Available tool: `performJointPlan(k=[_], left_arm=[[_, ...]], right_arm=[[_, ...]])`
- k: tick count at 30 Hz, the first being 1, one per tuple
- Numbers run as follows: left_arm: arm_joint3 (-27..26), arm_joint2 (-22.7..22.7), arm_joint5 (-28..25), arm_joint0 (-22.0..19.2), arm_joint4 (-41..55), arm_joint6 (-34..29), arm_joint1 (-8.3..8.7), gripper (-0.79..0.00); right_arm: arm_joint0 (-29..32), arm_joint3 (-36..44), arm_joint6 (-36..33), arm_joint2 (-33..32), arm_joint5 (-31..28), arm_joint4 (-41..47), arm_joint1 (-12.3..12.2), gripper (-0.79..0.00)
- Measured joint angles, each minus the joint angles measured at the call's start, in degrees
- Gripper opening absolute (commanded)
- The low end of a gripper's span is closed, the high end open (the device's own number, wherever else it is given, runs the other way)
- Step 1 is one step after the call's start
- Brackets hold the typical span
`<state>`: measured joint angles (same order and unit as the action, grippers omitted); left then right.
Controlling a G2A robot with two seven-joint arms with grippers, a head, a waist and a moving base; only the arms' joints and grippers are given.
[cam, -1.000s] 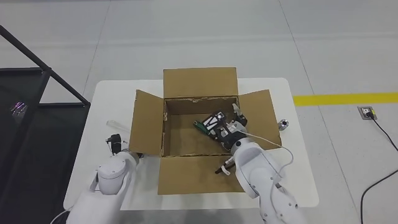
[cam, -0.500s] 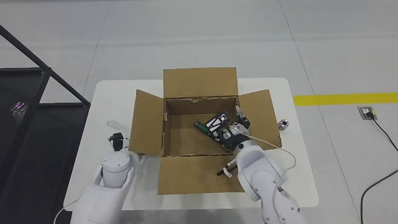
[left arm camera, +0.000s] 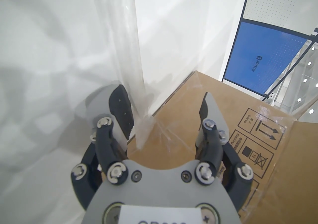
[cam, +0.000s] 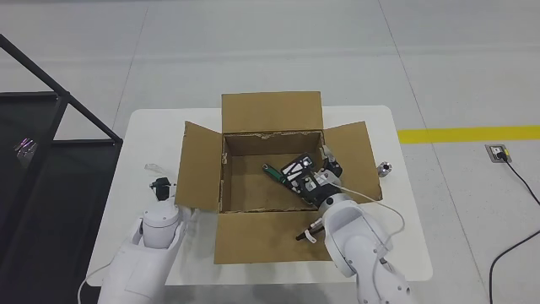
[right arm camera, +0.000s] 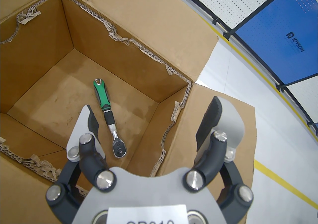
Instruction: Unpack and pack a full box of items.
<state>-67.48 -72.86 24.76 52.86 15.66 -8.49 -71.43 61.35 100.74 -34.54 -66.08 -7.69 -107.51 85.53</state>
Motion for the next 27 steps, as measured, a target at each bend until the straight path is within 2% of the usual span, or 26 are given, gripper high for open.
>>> performJointPlan(k=[2, 5, 7, 11, 12, 27], left_arm=[[0.2, -0.1, 0.0, -0.1, 0.0, 0.0, -0.07, -0.422], [0.4, -0.2, -0.1, -0.3, 0.0, 0.0, -0.16, -0.508], [0.4, -0.2, -0.1, -0.3, 0.0, 0.0, -0.20, -0.600], [0.4, -0.4, 0.0, -0.2, -0.1, -0.1, -0.27, -0.723], [0.3, -0.5, 0.0, -0.2, -0.1, -0.1, -0.28, -0.785], [-2.2, -3.3, -1.4, 1.9, -0.7, 0.6, -0.01, -0.785]], right_arm=[[0.0, 0.0, 0.1, 0.0, 0.0, 0.0, 0.0, 0.000], [0.1, 0.0, 0.2, -0.1, 0.1, 0.0, 0.0, 0.000], [0.1, -0.1, 0.3, -0.2, 0.1, 0.2, 0.0, 0.000], [0.1, -0.3, 0.6, -0.4, 0.0, 0.4, 0.1, 0.000], [0.0, -0.4, 0.6, -0.4, -0.1, 0.4, 0.1, 0.000], [-1.1, -2.0, 1.5, -0.7, -0.6, 1.3, 0.2, 0.000]])
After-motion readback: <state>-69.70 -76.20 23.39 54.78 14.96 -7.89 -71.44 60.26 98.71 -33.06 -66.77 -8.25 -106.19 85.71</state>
